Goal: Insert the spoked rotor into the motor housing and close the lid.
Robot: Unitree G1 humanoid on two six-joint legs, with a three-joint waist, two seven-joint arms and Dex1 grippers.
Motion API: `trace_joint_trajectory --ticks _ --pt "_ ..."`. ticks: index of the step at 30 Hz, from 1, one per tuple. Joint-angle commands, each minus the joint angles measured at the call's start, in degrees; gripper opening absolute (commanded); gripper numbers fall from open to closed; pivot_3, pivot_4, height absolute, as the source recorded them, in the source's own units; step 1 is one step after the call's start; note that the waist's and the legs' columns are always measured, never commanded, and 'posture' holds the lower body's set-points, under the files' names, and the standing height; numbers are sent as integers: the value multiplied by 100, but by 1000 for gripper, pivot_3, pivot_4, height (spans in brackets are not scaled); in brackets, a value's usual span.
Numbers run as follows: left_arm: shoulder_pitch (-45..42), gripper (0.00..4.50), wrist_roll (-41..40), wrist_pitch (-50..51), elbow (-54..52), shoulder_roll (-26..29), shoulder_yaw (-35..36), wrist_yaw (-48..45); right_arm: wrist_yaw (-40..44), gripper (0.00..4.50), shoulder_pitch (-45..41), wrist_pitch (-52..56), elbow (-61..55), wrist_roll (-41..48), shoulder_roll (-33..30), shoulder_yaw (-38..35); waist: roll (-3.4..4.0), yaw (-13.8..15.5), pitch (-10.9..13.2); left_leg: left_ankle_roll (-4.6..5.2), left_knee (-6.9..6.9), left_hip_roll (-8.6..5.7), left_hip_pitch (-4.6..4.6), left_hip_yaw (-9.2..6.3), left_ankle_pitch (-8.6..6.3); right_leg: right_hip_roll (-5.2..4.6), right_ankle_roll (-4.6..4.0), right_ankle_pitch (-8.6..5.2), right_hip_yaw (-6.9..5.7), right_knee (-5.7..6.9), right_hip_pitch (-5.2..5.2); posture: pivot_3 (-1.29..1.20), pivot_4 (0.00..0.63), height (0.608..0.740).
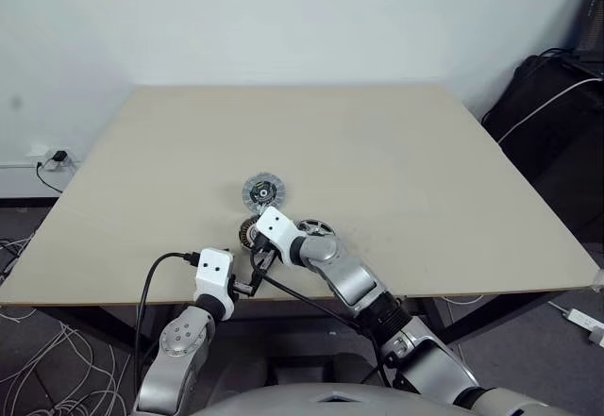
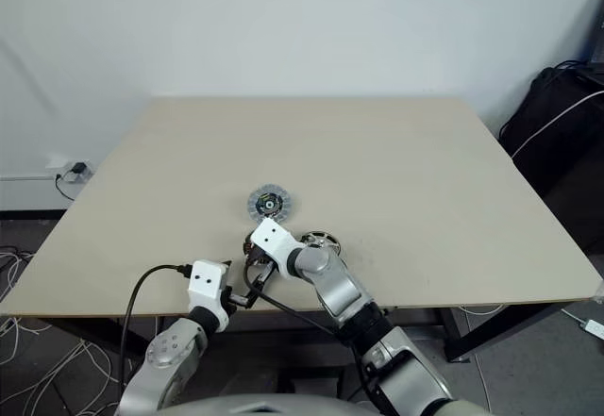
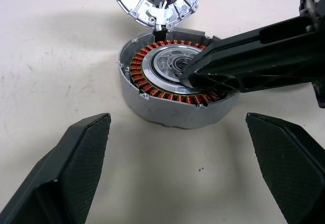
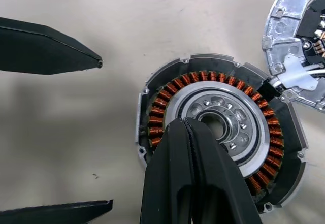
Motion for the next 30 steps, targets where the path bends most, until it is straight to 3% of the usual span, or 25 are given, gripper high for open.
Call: trace_joint_trajectory --ticks 1,10,19,30 --pt "-57 4500 14 -172 -51 -34 47 32 -154 26 -237 -219 116 16 86 -214 1 1 0 0 0 0 0 0 0 0 0 0 0 0 0 0 0 740" --pt "-95 4500 14 -252 54 -61 38 25 -164 26 -286 -331 232 31 105 -259 1 3 1 -1 1 0 0 -1 0 0 0 1 -1 1 1 0 0 740" --pt "-117 4500 6 -325 149 -73 50 2 661 26 19 -138 -769 300 -149 18 2 3 2 -1 -2 0 -1 -4 0 0 0 0 -3 -2 -1 0 0 740" --pt "-123 4500 5 -414 230 -66 57 -8 -148 26 -198 -519 -187 94 144 -219 0 2 4 -1 -2 -1 -2 -7 0 0 0 -1 -6 -1 0 0 0 740"
